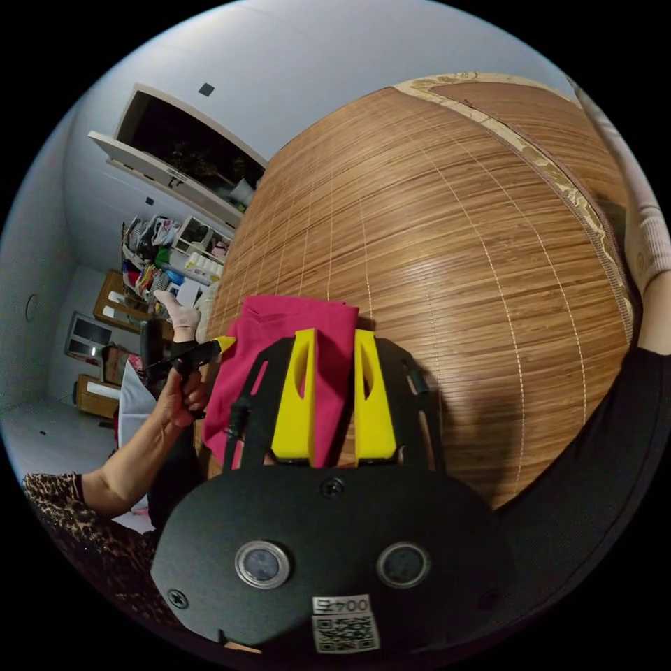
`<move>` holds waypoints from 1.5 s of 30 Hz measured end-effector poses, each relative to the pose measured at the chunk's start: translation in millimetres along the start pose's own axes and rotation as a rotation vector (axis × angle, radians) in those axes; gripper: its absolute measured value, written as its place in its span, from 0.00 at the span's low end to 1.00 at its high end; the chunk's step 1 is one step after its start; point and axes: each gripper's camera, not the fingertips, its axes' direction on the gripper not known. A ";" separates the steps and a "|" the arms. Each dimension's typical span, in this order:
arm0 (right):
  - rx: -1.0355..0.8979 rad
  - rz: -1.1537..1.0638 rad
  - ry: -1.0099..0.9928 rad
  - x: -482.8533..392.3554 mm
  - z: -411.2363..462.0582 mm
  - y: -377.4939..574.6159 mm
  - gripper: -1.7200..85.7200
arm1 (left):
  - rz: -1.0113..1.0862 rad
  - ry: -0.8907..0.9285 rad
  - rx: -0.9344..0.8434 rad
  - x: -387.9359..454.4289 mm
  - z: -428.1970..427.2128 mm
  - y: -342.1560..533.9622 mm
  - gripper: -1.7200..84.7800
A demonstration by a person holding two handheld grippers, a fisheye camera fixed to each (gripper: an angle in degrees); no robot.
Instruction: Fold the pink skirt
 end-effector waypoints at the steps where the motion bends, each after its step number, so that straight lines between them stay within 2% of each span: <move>1: -0.003 -0.002 0.000 -0.8 -0.9 -1.3 0.12 | 0.008 -0.008 0.001 2.9 0.7 0.5 0.05; 7: 0.000 -0.052 0.027 -20.3 -19.3 -6.4 0.08 | 0.100 -0.108 0.018 40.4 2.0 2.3 0.04; 11: 0.050 -0.101 0.050 -37.9 -40.6 -1.0 0.07 | 0.297 -0.242 0.112 93.8 -10.6 8.0 0.03; 14: 0.080 -0.110 0.052 -45.4 -46.7 -2.3 0.07 | 0.398 -0.342 0.110 118.2 -0.2 2.7 0.03; 20: 0.104 -0.076 0.096 -56.3 -45.0 -3.6 0.07 | 0.344 -0.349 0.076 107.2 35.4 -12.3 0.03; 26: 0.047 -0.045 0.133 -68.8 -28.5 -8.2 0.08 | 0.223 -0.345 -0.019 82.1 73.7 -23.8 0.04; 30: 0.053 -0.056 0.186 -86.6 -22.5 -9.0 0.09 | 0.165 -0.299 0.024 77.7 69.0 -35.7 0.04; 35: 0.062 -0.029 0.224 -101.7 -24.8 -4.6 0.11 | 0.052 -0.326 0.120 77.7 39.9 -35.9 0.04; 37: 0.082 -0.013 0.242 -107.7 -30.6 -1.1 0.11 | 0.061 -0.315 0.173 93.7 27.9 -32.8 0.04; 40: 0.172 -0.053 0.266 -132.0 -47.7 9.5 0.11 | 0.180 -0.308 0.226 142.9 28.4 -27.0 0.05; 42: 0.222 -0.143 0.330 -163.6 -52.6 20.9 0.11 | 0.293 -0.332 0.204 179.0 51.2 -24.5 0.05; 45: 0.266 -0.278 0.340 -202.2 -50.2 36.2 0.12 | 0.348 -0.379 0.127 192.5 93.5 -29.1 0.07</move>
